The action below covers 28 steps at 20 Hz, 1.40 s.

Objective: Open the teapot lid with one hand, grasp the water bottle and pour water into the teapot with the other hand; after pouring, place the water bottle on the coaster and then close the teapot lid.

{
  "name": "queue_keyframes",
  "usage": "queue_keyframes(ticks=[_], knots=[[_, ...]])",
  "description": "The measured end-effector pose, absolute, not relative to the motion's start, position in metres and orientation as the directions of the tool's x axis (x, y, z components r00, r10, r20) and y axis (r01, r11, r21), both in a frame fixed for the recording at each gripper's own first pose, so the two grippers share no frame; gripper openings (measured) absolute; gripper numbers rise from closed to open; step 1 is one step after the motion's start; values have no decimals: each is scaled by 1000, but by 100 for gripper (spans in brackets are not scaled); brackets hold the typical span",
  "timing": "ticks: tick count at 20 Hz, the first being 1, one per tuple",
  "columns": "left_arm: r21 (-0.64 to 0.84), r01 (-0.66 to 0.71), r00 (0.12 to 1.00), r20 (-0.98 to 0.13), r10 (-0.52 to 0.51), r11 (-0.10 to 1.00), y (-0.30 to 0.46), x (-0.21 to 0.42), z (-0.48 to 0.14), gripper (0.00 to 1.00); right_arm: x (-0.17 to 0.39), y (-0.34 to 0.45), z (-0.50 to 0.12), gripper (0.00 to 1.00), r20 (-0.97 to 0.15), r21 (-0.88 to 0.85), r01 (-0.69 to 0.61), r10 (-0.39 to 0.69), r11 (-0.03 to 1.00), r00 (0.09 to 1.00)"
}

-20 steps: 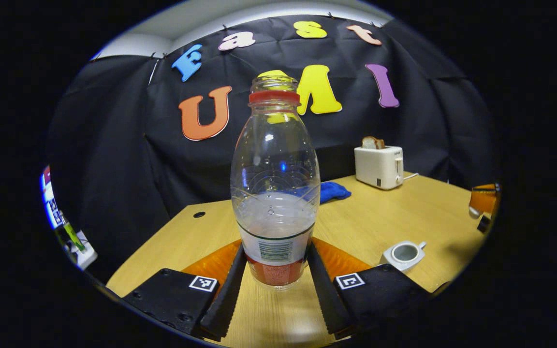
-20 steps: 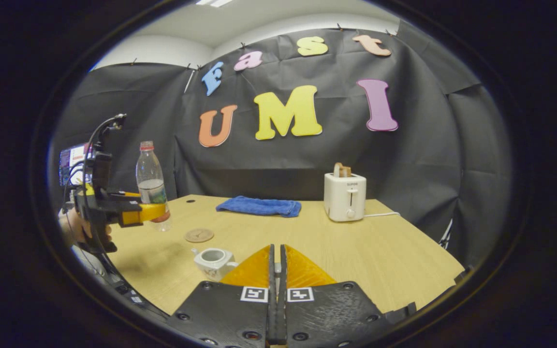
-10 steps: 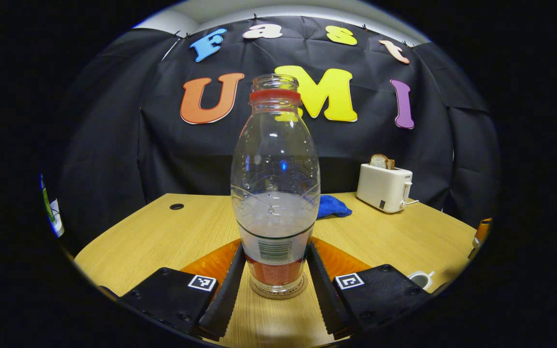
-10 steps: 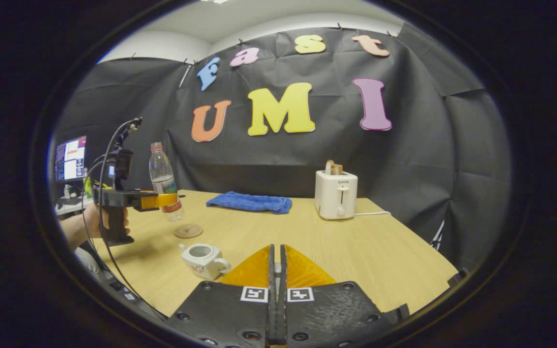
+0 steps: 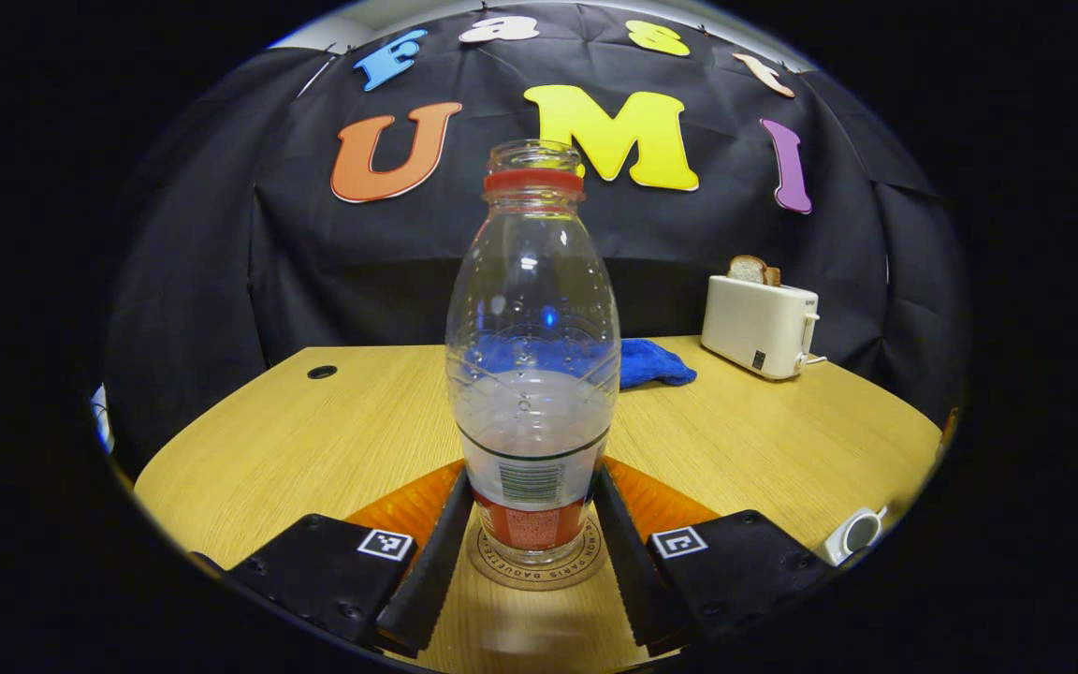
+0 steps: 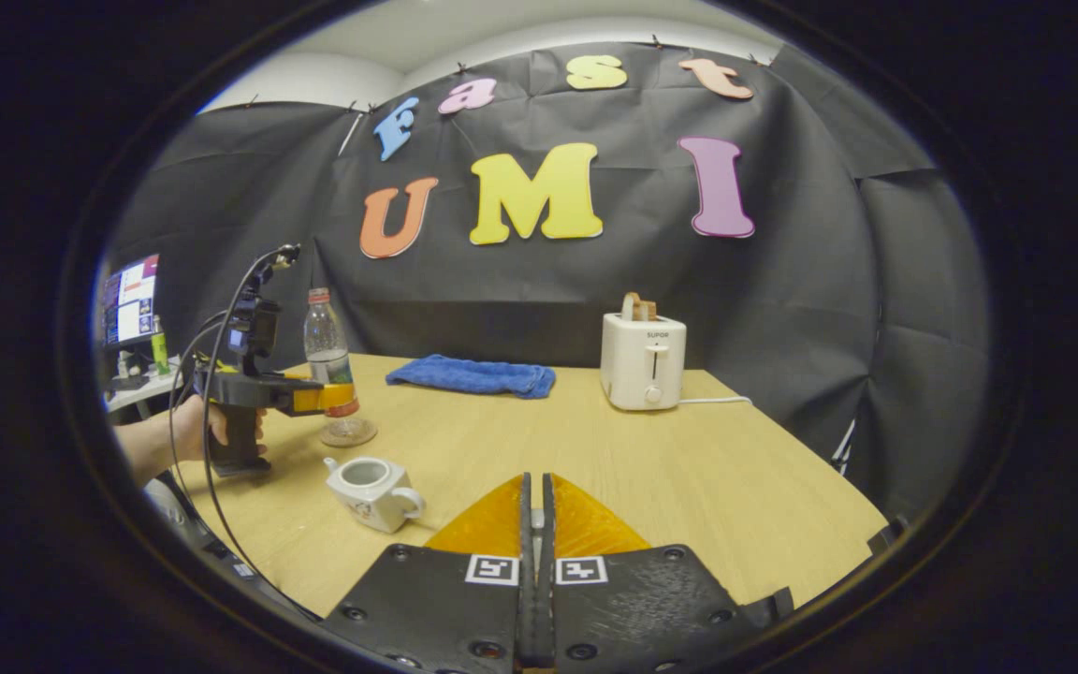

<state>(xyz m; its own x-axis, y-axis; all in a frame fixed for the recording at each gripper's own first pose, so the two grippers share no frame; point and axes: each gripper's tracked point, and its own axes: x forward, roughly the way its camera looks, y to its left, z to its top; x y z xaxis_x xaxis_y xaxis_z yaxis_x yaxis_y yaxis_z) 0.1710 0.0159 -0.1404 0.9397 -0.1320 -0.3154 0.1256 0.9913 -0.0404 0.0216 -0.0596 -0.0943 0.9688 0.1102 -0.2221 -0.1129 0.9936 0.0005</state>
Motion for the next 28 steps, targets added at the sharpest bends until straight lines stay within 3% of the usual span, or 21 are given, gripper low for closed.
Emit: queue_keyframes(ticks=[7, 9, 10, 11, 13, 14, 20, 28], knots=[[-40, 129, 937, -323, -135, 991, 13, 168, -143, 81, 20, -59, -95, 0, -223, -5, -112, 108, 994, 969], [-41, 135, 933, -331, -141, 990, 11, 167, -143, 90, 19, -58, -95, 0, -223, -5, -112, 108, 994, 969], [-38, 133, 933, -333, -138, 990, 12, 167, -143, 99, 19, -58, -96, 0, -223, -6, -113, 109, 994, 969], [-37, 131, 932, -336, -136, 991, 13, 166, -143, 93, 19, -57, -95, 0, -223, -7, -114, 110, 993, 969], [-41, 127, 931, -341, -133, 991, 13, 163, -143, 93, 17, -56, -94, 0, -221, -7, -117, 113, 993, 969], [-46, 120, 929, -348, -129, 992, 14, 159, -144, 98, 18, -55, -94, 0, -219, -6, -118, 114, 993, 969], [-70, 71, 925, -368, -92, 995, 29, 117, -140, 99, 26, -27, -86, 0, -196, 0, -171, 168, 985, 966], [-38, -39, 964, -266, 28, 998, 80, 36, -103, 99, 59, 56, -75, 0, -145, 63, -359, 365, 931, 920]])
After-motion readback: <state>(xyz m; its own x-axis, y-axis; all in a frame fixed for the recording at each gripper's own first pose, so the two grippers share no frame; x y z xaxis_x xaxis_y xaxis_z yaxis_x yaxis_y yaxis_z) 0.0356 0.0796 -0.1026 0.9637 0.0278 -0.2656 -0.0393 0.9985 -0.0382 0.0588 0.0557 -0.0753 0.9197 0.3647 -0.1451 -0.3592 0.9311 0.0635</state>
